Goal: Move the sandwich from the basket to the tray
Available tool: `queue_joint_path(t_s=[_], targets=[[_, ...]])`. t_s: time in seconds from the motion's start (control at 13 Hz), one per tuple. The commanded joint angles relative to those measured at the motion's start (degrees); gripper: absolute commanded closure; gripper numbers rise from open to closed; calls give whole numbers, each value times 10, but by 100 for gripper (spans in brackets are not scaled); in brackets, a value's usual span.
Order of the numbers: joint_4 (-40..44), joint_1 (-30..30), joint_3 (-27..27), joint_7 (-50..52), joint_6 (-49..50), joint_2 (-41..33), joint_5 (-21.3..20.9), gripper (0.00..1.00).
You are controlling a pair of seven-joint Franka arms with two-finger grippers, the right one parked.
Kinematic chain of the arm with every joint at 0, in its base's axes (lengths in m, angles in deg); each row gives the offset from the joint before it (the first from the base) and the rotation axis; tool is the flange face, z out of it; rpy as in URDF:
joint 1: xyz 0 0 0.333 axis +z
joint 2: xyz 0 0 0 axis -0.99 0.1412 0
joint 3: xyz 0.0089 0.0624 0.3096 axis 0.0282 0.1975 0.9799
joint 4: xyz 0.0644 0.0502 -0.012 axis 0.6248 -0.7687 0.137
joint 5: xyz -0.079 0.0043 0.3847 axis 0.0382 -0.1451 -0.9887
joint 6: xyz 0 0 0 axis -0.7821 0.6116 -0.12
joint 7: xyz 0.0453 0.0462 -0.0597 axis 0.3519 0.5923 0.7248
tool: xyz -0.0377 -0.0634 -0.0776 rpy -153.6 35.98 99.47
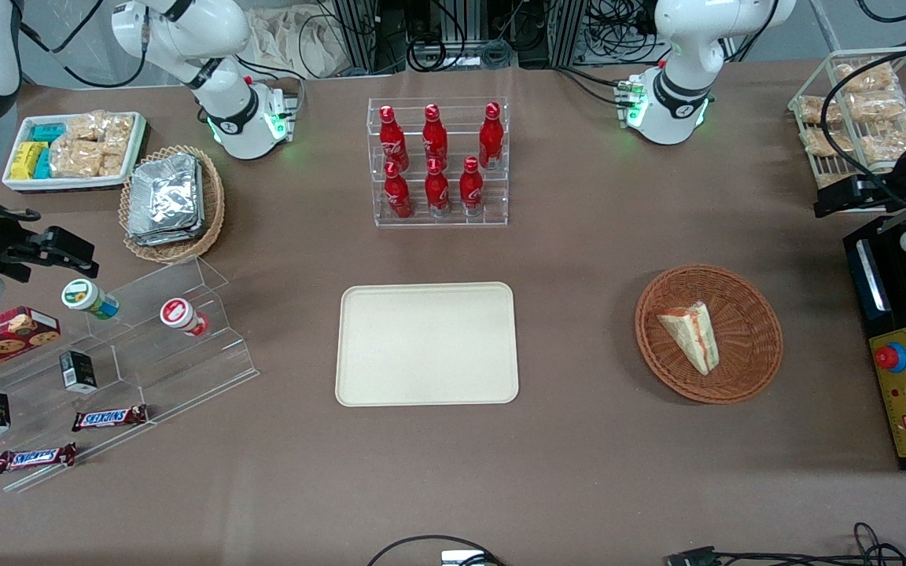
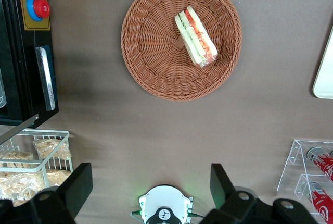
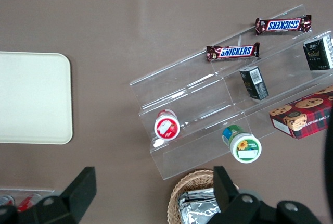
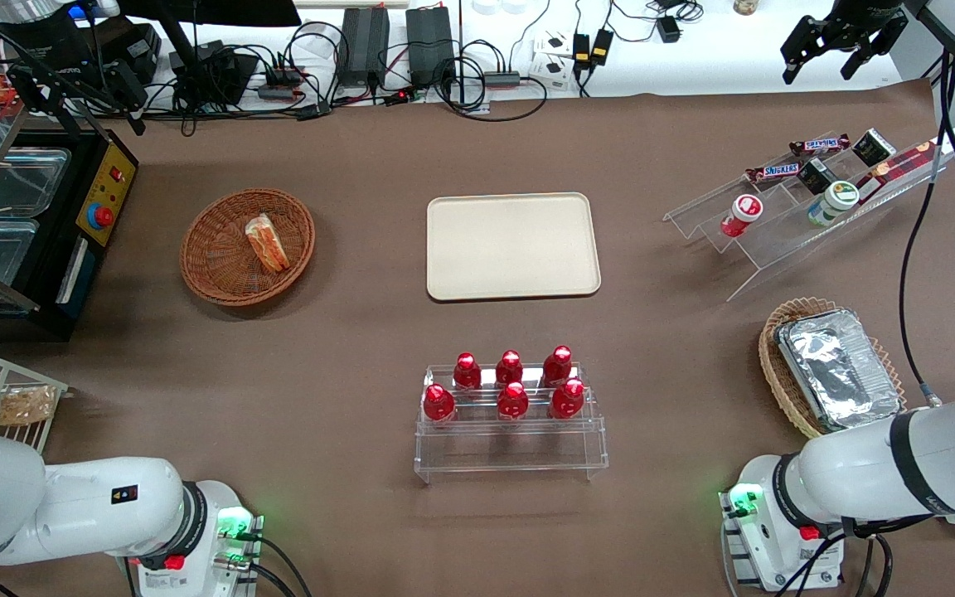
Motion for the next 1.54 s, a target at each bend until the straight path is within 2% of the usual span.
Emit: queue_joint_path(t_s=[0.0,0.23,0.46,1.0,1.46], targets=[[0,4,0,-3,-1,-1,5,0],[13,3,-1,-8,-1,17,11,0],[45,-2,-5,16,-7,68,31,0],[30,5,-3,278,-77,175,42,0],[-68,-2,-5,386,-240,228,65,0]])
